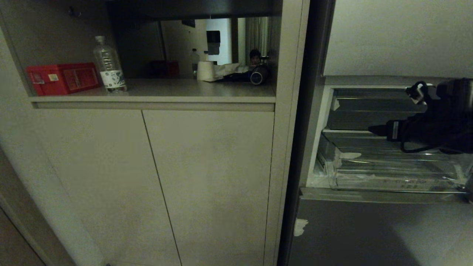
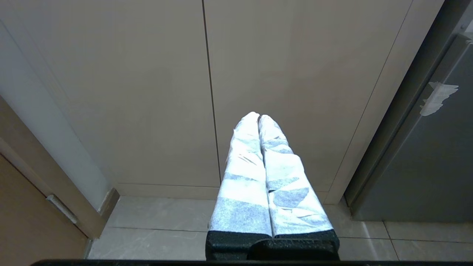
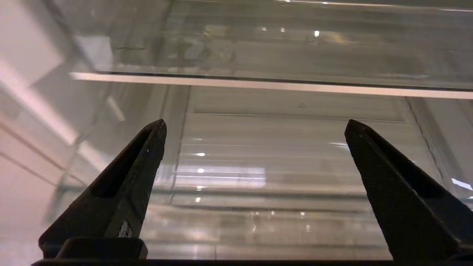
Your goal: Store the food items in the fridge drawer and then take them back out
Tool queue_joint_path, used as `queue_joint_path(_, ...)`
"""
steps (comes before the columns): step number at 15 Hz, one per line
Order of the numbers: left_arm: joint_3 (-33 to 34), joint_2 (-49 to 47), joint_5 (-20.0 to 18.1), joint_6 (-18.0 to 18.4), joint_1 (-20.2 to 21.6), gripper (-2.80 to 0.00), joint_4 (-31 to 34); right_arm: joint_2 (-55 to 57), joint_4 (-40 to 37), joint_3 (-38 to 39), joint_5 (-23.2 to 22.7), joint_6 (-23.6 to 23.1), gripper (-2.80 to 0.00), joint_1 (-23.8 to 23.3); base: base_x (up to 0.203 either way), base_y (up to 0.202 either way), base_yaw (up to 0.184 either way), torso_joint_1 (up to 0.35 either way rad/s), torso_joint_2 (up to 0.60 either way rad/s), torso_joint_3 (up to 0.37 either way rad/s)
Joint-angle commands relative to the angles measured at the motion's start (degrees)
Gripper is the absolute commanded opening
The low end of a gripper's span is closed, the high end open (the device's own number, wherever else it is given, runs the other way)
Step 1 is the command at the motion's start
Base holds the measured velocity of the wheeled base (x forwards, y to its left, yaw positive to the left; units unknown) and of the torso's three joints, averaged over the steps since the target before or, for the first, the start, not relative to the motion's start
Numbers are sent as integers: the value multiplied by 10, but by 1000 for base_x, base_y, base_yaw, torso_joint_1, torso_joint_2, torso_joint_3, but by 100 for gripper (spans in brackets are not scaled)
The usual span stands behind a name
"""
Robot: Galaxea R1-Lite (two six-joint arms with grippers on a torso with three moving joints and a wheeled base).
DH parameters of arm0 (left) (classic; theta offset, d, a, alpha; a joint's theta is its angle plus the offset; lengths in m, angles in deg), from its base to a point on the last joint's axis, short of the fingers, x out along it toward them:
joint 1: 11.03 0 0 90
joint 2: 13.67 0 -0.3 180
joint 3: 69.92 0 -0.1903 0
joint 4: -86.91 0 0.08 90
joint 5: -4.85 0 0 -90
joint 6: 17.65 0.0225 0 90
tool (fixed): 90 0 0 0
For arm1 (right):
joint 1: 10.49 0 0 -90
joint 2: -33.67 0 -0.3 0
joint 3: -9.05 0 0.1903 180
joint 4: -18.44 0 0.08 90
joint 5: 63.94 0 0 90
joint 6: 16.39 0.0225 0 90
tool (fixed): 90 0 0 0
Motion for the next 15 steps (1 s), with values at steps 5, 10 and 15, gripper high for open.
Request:
queue_joint_path(5, 0, -1, 0, 0, 0, -280, 1, 95, -85, -117, -12, -18, 0, -16, 0, 0, 0, 0, 0, 0)
queue_joint_path(10, 0, -1, 0, 0, 0, -280, 1, 123, -131, -151, -28, -19, 0, -19, 0, 0, 0, 0, 0, 0)
queue_joint_path(15, 0, -1, 0, 0, 0, -280, 1, 142, -163, -162, -32, -19, 0, -20, 0, 0, 0, 0, 0, 0)
